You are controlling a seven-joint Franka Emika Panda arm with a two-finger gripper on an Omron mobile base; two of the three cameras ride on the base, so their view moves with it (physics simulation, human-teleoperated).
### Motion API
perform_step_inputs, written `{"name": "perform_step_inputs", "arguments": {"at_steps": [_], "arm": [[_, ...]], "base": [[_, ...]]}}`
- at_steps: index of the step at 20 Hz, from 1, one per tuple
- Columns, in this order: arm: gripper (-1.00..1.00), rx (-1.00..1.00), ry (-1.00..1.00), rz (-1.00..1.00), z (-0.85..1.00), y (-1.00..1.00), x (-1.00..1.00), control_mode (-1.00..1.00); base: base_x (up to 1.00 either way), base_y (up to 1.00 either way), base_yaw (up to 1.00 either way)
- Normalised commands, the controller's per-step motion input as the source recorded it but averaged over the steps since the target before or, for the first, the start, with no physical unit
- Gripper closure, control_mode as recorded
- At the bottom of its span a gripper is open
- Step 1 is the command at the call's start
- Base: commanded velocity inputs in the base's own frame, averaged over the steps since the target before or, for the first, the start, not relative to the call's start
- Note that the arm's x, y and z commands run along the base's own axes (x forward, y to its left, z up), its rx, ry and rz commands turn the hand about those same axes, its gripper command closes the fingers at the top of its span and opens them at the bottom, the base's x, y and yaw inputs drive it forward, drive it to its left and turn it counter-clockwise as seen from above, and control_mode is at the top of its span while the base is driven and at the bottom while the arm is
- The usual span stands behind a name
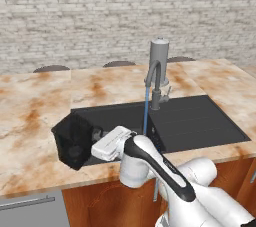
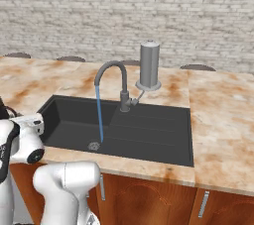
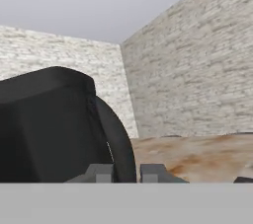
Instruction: Turn on the sink faucet and place the jug under the water for a few seconds to fill it up.
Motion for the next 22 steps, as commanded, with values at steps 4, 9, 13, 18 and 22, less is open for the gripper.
{"name": "perform_step_inputs", "arguments": {"at_steps": [4, 9, 13, 18, 22], "arm": [[1.00, 0.11, 0.08, -0.43, 0.01, -1.00, -0.08, -1.00], [1.00, 0.12, 0.18, -0.42, 0.21, -1.00, 0.00, -1.00], [1.00, 0.12, 0.24, -0.39, 0.24, -1.00, 0.04, -1.00], [1.00, 0.11, 0.32, -0.39, 0.19, -0.98, 0.40, -1.00], [1.00, 0.06, 0.30, -0.42, 0.17, -0.71, 0.82, -1.00]], "base": [[0.00, 0.00, 0.00], [0.00, 0.00, 0.00], [0.00, 0.00, 0.00], [0.00, 0.00, 0.00], [0.00, 0.00, 0.00]]}}
